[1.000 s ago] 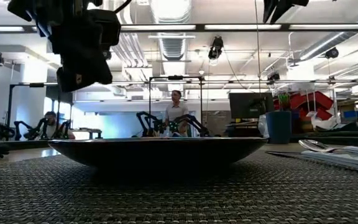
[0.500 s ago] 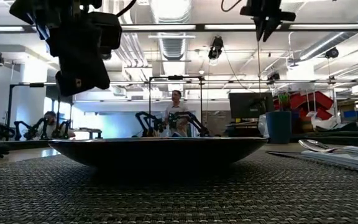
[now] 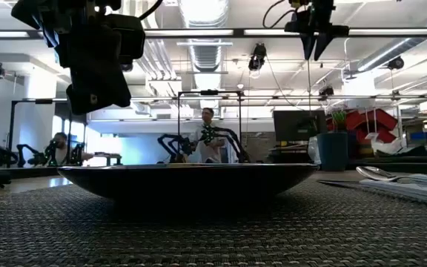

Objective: Set table place
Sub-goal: Move the blue cup to the middle right of the table

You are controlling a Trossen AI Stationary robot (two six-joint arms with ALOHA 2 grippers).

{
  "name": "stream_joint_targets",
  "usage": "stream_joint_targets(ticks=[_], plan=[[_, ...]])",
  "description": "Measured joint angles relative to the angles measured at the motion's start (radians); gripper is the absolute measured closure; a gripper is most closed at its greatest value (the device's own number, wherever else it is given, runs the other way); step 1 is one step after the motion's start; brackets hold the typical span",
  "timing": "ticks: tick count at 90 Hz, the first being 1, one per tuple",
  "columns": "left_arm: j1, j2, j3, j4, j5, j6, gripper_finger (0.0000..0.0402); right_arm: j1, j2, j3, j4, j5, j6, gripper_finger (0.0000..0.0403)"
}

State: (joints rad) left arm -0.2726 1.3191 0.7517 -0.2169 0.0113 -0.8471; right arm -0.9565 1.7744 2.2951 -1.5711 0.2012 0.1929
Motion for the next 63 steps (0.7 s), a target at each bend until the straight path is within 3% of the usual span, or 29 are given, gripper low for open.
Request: stream_joint_targets(ticks=[36, 63], plan=[[0.000, 0.016, 0.000, 0.000, -0.002, 0.008, 0.0374, 0.000, 0.033, -0.003, 0.000, -0.003, -0.020, 0.0281], [0.000, 0.016, 0.000, 0.000, -0.002, 0.023, 0.0366, 0.000, 0.037, -0.065, 0.000, 0.000, -0.022, 0.0262]])
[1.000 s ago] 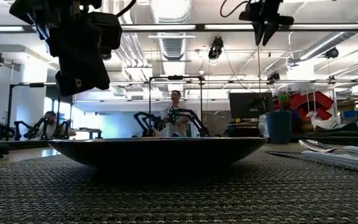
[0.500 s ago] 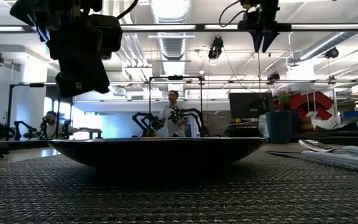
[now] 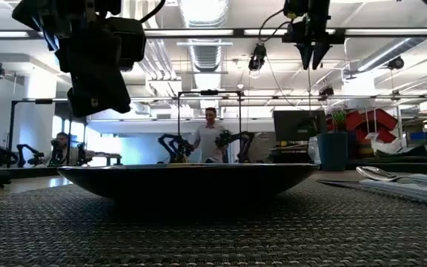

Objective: Set table place
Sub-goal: Move the blue cup to the middle right of the table

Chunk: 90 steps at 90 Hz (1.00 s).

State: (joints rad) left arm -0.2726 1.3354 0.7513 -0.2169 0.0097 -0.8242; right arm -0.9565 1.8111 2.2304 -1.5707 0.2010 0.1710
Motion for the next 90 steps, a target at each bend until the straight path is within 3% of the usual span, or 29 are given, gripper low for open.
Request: stream_joint_targets(ticks=[62, 90], plan=[[-0.015, 0.000, -0.001, 0.000, 0.000, 0.000, 0.0364, 0.000, -0.001, -0.228, 0.006, -0.022, 0.007, 0.0260], [-0.017, 0.000, -0.001, 0.000, 0.000, 0.000, 0.0358, 0.000, -0.046, -0.356, 0.127, -0.045, 0.004, 0.0246]])
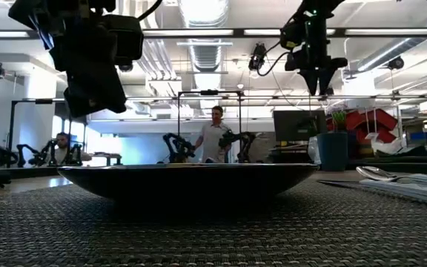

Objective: Set table place
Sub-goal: Move the blue cup to the middle right of the table

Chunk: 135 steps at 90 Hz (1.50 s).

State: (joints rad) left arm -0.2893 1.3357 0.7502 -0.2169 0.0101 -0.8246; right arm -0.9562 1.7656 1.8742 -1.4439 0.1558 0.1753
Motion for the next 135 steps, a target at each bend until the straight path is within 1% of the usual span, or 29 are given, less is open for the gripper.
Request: stream_joint_targets(ticks=[18, 39, 52, 69, 83, 102, 135], plan=[[0.000, 0.000, 0.000, 0.000, 0.000, 0.000, 0.0364, 0.000, -0.073, -0.148, 0.090, -0.006, 0.015, 0.0246], [0.000, 0.000, 0.000, 0.000, 0.001, 0.003, 0.0361, 0.000, -0.111, -0.261, 0.141, -0.011, 0.027, 0.0248], [0.000, 0.000, 0.000, 0.000, 0.000, 0.003, 0.0356, 0.000, -0.115, -0.290, 0.172, -0.053, 0.036, 0.0242], [0.000, 0.000, 0.000, -0.001, 0.000, 0.003, 0.0357, 0.007, -0.115, -0.316, 0.210, -0.055, 0.050, 0.0238], [0.000, 0.000, -0.001, -0.001, 0.000, 0.003, 0.0358, 0.007, -0.115, -0.373, 0.241, -0.055, 0.057, 0.0239], [0.000, 0.000, -0.001, -0.001, -0.001, 0.003, 0.0357, 0.007, -0.133, -0.457, 0.336, -0.052, 0.063, 0.0236], [0.000, 0.000, -0.014, -0.002, -0.010, 0.000, 0.0354, 0.007, -0.133, -0.578, 0.479, -0.059, 0.077, 0.0245]])
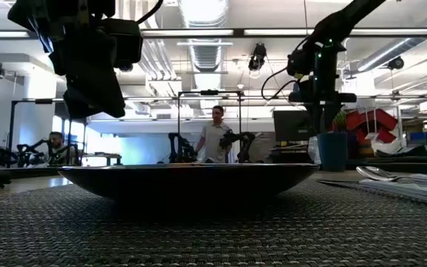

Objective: Set table place
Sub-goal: Move the blue cup to the middle right of the table

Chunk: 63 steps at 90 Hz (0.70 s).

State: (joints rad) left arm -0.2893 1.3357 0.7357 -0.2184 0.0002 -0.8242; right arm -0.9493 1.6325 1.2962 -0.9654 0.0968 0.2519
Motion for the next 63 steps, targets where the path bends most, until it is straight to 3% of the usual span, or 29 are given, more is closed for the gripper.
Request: stream_joint_targets(ticks=[31, 63], plan=[[0.000, 0.000, -0.001, 0.002, -0.001, 0.003, 0.0354, 0.000, 0.005, -0.084, 0.096, 0.000, 0.025, 0.0254], [0.000, 0.000, -0.016, 0.002, -0.001, -0.005, 0.0359, 0.000, 0.006, -0.176, 0.159, 0.008, 0.038, 0.0300]])
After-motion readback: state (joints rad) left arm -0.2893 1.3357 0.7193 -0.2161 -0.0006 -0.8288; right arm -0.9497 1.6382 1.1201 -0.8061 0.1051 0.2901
